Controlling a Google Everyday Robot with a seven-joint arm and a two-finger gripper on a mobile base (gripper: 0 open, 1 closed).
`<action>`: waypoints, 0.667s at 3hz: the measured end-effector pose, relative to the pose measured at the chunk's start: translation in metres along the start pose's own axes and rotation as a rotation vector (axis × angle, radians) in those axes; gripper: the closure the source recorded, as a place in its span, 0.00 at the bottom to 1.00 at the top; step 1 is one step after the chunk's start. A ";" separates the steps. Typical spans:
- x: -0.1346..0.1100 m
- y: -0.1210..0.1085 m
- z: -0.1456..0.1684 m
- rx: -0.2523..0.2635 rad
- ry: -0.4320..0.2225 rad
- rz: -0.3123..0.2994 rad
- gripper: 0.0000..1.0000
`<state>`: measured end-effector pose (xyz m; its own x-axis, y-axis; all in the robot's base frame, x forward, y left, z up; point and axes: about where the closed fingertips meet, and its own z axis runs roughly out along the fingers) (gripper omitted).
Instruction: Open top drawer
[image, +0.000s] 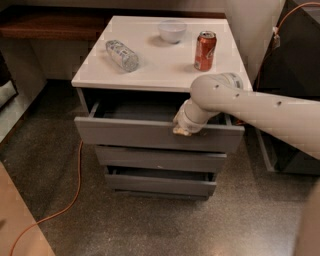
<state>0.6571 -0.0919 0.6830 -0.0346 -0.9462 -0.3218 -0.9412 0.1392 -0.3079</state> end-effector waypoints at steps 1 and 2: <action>-0.001 0.050 -0.023 0.073 0.030 -0.003 1.00; -0.001 0.059 -0.027 0.081 0.034 -0.004 1.00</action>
Offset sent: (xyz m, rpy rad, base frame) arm -0.1405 0.0005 0.0095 -0.0682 -0.1245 -0.0549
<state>0.5923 -0.0904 0.6892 -0.0437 -0.9559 -0.2905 -0.9110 0.1575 -0.3812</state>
